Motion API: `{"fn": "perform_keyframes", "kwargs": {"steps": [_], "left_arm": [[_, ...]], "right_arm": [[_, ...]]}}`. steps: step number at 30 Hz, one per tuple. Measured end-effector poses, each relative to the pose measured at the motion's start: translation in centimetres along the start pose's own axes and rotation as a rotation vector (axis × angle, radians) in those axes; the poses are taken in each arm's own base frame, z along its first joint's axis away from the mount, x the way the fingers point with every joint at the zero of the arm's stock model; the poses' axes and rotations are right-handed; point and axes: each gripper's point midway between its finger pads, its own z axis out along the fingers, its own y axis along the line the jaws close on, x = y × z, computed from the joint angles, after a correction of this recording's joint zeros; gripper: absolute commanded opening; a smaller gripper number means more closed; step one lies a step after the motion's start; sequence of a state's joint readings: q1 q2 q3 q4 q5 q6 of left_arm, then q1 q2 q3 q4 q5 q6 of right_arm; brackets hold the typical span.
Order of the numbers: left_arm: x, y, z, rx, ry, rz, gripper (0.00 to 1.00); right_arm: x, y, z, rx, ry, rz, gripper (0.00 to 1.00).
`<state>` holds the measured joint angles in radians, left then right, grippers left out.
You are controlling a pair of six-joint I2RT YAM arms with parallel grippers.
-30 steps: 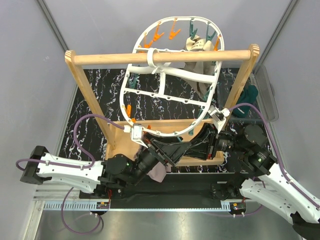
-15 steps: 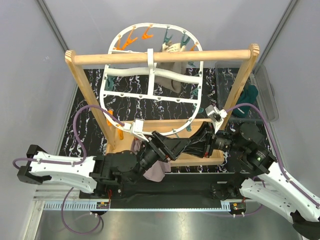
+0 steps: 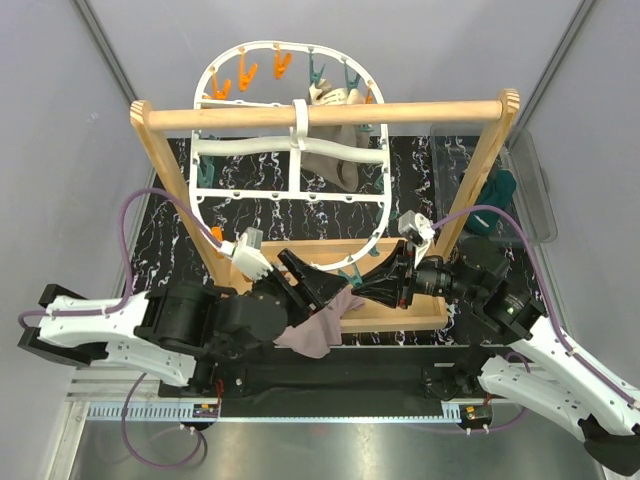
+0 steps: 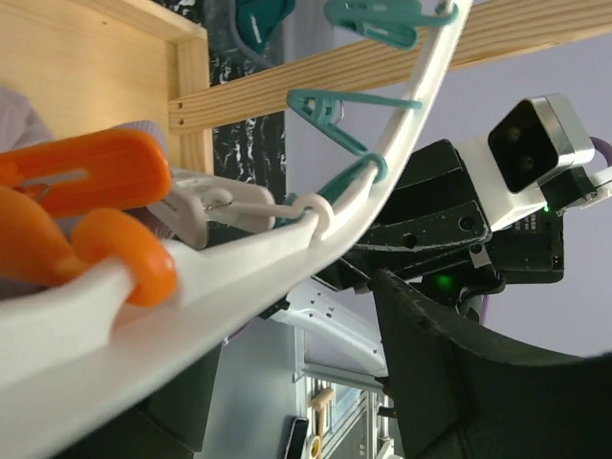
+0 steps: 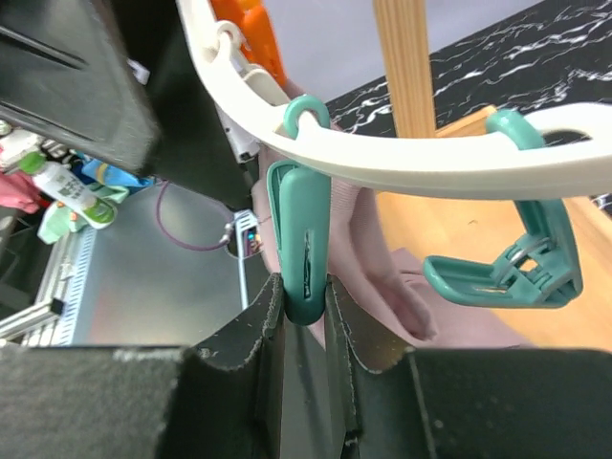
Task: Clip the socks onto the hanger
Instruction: Open the clamp at the hanger.
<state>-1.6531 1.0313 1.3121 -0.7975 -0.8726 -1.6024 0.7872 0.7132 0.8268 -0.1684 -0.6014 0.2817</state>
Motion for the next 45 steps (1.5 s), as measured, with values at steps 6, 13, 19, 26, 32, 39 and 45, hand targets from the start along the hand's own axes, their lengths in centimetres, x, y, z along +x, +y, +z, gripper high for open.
{"fn": "perform_keyframes", "kwargs": {"steps": [6, 13, 19, 26, 32, 39, 45], "left_arm": [[1.3, -4.7, -0.6, -0.127, 0.009, -0.05, 0.71], [3.9, -3.5, 1.3, -0.21, -0.022, -0.028, 0.73], [2.0, 0.2, 0.8, -0.238, -0.073, 0.048, 0.76], [0.2, 7.0, -1.3, -0.049, 0.025, 0.213, 0.68], [0.6, 5.7, -3.5, 0.194, 0.106, 0.243, 0.74], [2.1, 0.9, -5.5, 0.344, 0.186, 0.422, 0.75], [2.6, -2.8, -7.8, 0.494, 0.251, 0.518, 0.71]], "right_arm": [[-0.6, -0.7, 0.1, 0.031, -0.012, -0.048, 0.0], [0.0, -1.5, -0.1, 0.077, 0.007, -0.05, 0.0], [0.1, -2.1, -0.7, 0.125, 0.007, -0.048, 0.0], [0.4, -2.5, -0.4, 0.139, 0.019, -0.052, 0.0], [1.0, -3.3, 0.4, 0.15, 0.043, -0.037, 0.0], [0.6, -3.6, 0.8, 0.152, 0.038, -0.036, 0.0], [0.5, -3.5, 0.8, 0.154, 0.038, -0.036, 0.0]]}}
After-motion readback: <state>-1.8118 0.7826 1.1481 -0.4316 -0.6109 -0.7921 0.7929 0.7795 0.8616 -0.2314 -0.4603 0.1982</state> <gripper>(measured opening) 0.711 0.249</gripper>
